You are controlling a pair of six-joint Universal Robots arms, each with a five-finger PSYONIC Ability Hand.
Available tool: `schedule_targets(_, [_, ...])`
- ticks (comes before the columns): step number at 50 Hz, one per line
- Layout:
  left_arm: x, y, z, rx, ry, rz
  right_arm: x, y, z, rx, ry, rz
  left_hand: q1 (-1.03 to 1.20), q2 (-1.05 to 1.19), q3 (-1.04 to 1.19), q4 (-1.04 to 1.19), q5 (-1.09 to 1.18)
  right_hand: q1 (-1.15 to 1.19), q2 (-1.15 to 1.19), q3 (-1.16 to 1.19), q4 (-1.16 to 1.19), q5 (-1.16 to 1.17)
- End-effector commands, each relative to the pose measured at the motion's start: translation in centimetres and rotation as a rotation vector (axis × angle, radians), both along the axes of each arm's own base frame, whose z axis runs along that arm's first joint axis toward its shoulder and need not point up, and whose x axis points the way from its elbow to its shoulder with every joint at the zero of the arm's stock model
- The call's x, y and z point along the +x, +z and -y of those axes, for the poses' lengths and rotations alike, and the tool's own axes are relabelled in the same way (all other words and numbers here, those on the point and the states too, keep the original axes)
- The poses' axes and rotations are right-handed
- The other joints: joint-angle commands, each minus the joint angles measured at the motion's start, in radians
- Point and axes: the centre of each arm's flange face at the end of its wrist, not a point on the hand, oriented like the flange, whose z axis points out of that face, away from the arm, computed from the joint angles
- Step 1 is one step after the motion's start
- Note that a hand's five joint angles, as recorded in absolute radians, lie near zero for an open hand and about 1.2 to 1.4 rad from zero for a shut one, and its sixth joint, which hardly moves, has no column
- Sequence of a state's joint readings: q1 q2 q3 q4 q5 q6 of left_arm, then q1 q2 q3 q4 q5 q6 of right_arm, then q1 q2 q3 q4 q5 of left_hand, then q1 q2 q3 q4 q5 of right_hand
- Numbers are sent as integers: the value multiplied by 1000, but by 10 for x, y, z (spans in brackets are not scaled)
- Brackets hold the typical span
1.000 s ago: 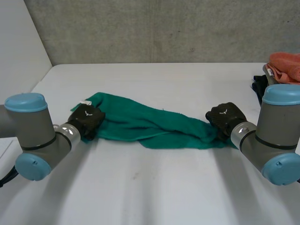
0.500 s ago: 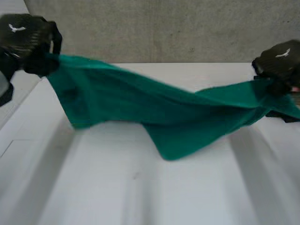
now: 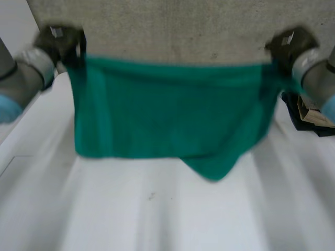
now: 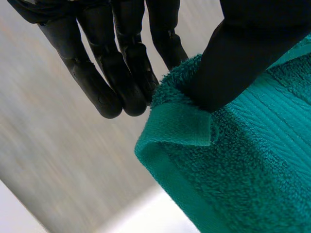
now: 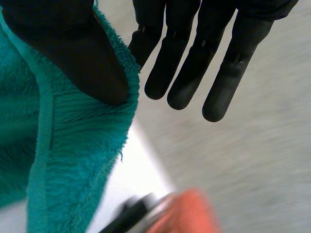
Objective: Fold the laundry.
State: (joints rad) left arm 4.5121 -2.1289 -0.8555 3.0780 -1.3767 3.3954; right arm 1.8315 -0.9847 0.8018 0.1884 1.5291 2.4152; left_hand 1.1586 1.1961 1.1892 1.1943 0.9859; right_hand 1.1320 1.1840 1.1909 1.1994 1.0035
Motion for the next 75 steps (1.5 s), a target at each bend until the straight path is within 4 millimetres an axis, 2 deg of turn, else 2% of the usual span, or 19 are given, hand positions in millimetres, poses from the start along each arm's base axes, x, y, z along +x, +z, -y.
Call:
schedule_targets(1, [9,111,-5,-418,87,-279,-3,97,12,-497,-4,300,238,200,207,202,236,264,212,205,197,218])
schedule_targets(5, [14,131,-17,-479,95,-319,-2,116,1,-543,32,327,238,200,207,202,236,264,212,205,197,218])
schedule_targets(11, [15,86,-24,-291,55,-239,1,89,-4,-356,110,251,238,200,207,202,236,264,212,205,197,218])
schedule_targets(13, [14,56,-24,-194,45,-206,-1,64,-5,-224,135,213,238,200,207,202,236,264,212,205,197,218])
schedule_targets(14, [14,32,-25,-123,43,-181,-1,41,-6,-122,159,189,238,200,207,202,236,264,212,205,197,218])
schedule_targets(17, [15,-3,-28,-26,41,-143,0,6,-9,14,192,155,238,200,207,202,236,264,212,205,197,218])
schedule_targets(18, [15,-27,-31,36,43,-113,0,-19,-11,94,212,130,238,200,207,202,236,264,212,205,197,218])
schedule_targets(20, [15,-50,-32,87,43,-80,0,-43,-12,157,227,102,238,200,207,202,236,264,212,205,197,218])
schedule_targets(21, [16,-75,-31,136,51,-44,0,-69,-13,210,240,75,238,200,207,202,236,264,212,205,197,218])
schedule_targets(24, [22,-112,-28,199,68,12,2,-117,-13,288,253,18,238,200,207,202,236,264,212,205,197,218])
schedule_targets(27, [26,-127,-28,231,72,39,2,-153,-11,328,246,-38,238,200,207,202,236,264,212,205,197,218])
schedule_targets(29, [26,-128,-29,233,71,46,0,-163,-9,339,228,-60,238,200,207,202,236,264,212,205,197,218])
schedule_targets(33, [29,-118,-34,226,72,43,-7,-163,-9,359,139,-56,238,200,207,202,236,-644,-696,-703,-711,-690])
schedule_targets(37, [32,-100,-38,191,77,26,-14,-142,-16,359,76,38,238,200,207,202,236,-931,-983,-990,-998,-977])
schedule_targets(41, [36,-88,-43,175,76,1,-27,-116,-25,364,15,170,238,200,207,202,236,-940,-992,-999,-1007,-986])
schedule_targets(47, [37,-85,-49,185,61,-33,-47,-112,-41,452,-71,267,238,200,207,202,236,-799,-851,-858,-867,-845])
schedule_targets(55, [36,-91,-52,207,44,-35,-64,-143,-71,674,-72,136,238,200,207,202,236,-684,-736,-743,-752,-730])
schedule_targets(64, [38,-90,-48,203,47,-35,-59,-175,-61,549,47,146,238,200,207,202,236,-573,-625,-632,-640,-619])
schedule_targets(75, [38,-90,-49,204,46,-39,-50,-191,-53,521,79,131,238,200,207,202,236,-461,-513,-520,-529,-507])
